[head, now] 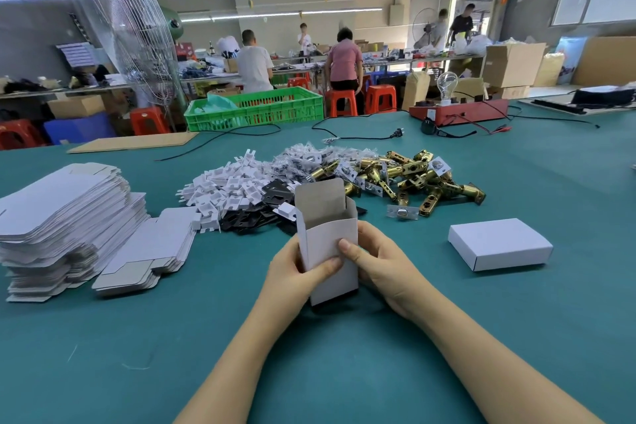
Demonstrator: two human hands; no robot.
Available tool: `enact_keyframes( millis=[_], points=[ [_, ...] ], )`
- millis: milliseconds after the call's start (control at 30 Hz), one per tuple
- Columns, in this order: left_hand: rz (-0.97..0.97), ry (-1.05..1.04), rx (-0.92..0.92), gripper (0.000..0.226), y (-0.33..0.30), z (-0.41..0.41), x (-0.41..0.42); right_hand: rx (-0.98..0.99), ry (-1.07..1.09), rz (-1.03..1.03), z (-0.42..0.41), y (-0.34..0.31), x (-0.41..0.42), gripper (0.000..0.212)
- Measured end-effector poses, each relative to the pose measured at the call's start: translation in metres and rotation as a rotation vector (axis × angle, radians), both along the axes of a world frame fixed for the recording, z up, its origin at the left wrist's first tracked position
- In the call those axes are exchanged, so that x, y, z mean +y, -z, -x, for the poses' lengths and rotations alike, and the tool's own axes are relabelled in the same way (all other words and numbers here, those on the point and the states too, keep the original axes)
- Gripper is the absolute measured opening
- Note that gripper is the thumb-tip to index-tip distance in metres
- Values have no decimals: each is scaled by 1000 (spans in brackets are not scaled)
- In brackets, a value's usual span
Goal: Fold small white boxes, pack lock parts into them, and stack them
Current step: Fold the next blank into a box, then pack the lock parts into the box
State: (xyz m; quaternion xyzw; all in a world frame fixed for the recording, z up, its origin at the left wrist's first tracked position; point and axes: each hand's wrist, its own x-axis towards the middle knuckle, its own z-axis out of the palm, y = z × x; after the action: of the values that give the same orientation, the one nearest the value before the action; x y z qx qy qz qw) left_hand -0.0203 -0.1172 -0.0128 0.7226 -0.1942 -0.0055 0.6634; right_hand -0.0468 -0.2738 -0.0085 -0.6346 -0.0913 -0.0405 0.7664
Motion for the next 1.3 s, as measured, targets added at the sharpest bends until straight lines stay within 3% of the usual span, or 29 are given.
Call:
enact_keyframes(
  millis=[67, 133, 233, 367, 667, 1033, 1100, 1233, 1300],
  points=[
    [47, -51, 3, 28, 1, -3, 0, 11, 9, 11, -2, -1, -4, 40],
    [130, -231, 1, 20, 1, -7, 3, 25, 91, 39, -4, -1, -11, 41],
    [203, -480, 2, 16, 2, -16, 13, 109, 416, 74, -6, -1, -24, 59],
    [279, -598, 54, 17, 4, -22, 20, 262, 640, -66, -11, 1, -33, 44],
    [284, -613, 82, 17, 5, -23, 17, 197, 593, 123, -8, -1, -27, 40],
    [289, -575, 133, 18, 8, -27, 12, 166, 605, 203, -21, 12, -22, 41],
    [280, -568, 137, 19, 9, -28, 11, 220, 625, 274, -31, 11, -20, 38],
    [257, -563, 137, 19, 10, -29, 12, 295, 601, 540, -55, 0, -19, 13],
    [239, -567, 131, 19, 11, -29, 12, 264, 561, 737, -67, -5, -15, 21]
  ],
)
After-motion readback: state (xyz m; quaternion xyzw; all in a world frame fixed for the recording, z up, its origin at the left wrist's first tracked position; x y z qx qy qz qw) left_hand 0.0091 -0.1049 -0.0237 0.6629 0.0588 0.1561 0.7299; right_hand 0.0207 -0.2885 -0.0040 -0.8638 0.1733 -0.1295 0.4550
